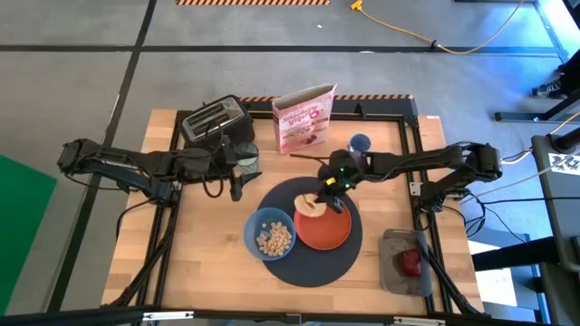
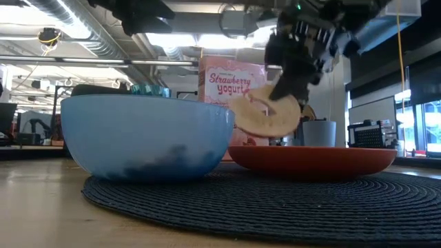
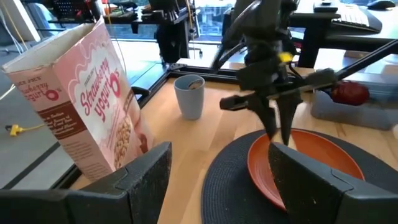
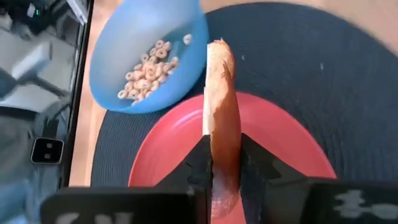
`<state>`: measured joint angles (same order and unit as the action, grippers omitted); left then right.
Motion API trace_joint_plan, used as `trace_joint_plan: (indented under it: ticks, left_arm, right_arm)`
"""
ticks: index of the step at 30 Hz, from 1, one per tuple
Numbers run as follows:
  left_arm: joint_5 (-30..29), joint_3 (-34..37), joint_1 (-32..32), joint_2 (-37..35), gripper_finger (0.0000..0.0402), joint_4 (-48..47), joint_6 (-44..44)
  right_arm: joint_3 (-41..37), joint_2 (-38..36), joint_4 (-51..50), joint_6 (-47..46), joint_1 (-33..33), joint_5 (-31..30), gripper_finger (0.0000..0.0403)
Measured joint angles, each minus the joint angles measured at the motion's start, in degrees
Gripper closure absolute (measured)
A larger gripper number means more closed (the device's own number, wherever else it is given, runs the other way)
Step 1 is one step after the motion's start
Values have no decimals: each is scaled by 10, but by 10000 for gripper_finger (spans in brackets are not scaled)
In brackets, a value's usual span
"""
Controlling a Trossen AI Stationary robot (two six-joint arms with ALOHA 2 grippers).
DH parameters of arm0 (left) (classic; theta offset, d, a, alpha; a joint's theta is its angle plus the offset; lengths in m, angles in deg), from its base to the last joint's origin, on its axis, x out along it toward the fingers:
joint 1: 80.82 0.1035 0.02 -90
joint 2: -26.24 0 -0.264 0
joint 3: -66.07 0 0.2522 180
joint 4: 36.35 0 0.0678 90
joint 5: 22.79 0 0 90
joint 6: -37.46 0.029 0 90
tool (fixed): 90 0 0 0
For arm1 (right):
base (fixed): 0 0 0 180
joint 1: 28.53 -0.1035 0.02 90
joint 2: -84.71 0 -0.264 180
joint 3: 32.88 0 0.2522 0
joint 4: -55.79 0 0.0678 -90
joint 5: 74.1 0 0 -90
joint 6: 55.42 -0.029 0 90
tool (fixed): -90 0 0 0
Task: Arrange a breakfast setting
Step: Put the bagel on the plate
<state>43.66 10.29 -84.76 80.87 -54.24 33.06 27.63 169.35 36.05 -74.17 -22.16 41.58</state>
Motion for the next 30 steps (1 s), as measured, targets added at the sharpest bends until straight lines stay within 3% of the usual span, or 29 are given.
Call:
trace_joint_plan:
  ticks: [6,20,30]
  left_arm:
    - [-15,0,-6,0,138,-6,-13]
    - [-29,0,-6,30,138,-13,-27]
    - [-41,0,-6,62,138,-14,-27]
  right_arm:
    - [-55,1,33,-52,0,23,358]
    - [-70,34,68,-95,0,12,342]
    - [-71,33,65,-130,0,-20,195]
